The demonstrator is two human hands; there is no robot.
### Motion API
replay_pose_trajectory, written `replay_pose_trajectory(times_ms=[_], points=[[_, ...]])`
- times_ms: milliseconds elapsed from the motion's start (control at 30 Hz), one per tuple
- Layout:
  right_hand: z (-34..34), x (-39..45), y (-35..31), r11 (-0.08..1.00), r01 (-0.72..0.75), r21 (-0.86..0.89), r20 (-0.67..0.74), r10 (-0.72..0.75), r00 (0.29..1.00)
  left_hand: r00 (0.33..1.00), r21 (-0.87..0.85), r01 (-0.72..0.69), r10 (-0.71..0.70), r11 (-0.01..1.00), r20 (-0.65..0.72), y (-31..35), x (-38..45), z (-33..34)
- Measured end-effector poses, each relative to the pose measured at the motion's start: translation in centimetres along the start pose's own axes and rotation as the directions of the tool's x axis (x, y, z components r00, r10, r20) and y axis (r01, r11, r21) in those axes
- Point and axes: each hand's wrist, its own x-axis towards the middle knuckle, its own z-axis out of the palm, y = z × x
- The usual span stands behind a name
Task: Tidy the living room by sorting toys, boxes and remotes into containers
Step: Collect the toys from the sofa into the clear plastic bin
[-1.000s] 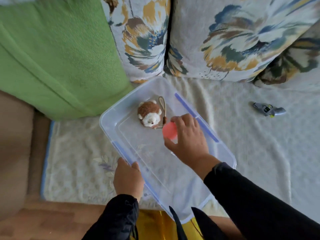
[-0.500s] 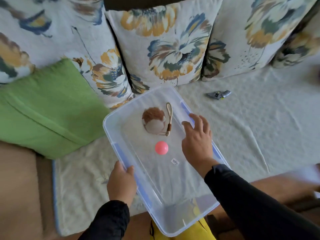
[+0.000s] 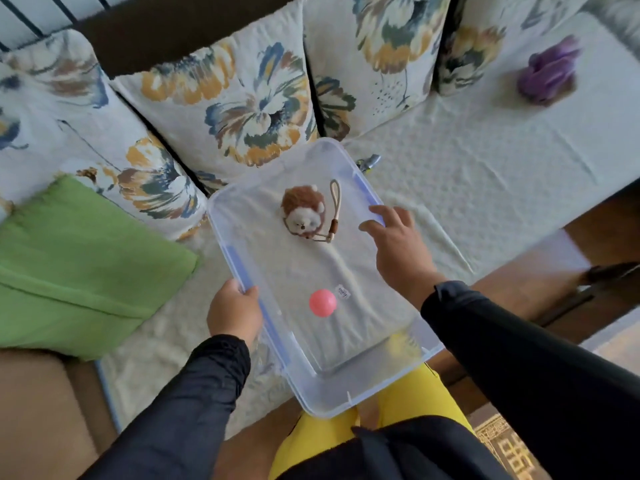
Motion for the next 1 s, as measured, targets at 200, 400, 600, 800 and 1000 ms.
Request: replay_pose_trajectory(times_ms=[200,400,600,800,1000], points=[[-1.6,1.0,5.6,0.999,-0.040,0.003,-0.050,0.040,0.998,0.999,0.038,-0.045,0.045,0.998,-0.010,5.5,0.3,2.3],[-3.3,4.7,11.5,0.998,0.012,0.066,0.018,-0.014,1.000,0.998,0.032,0.045,-0.043,0.998,-0.041,10.6,0.7,5.9],[-4.9,9.5,16.3,0.987,0.136,0.082,0.112,-0.145,0.983,0.968,-0.126,0.232,-0.242,0.965,-0.069,14.2,0.0,10.1],[-4.5,12.2,18.2,0.975,0.201,0.089,0.192,-0.215,0.957,0.930,-0.279,0.344,-0.367,0.897,-0.035,14.8,-1.6,13.3],[-2.3,13.5,17.0,0.974,0.204,0.097,0.259,-0.223,0.940,0.907,-0.305,0.400,-0.422,0.864,-0.006,13.5,-0.6,14.2]])
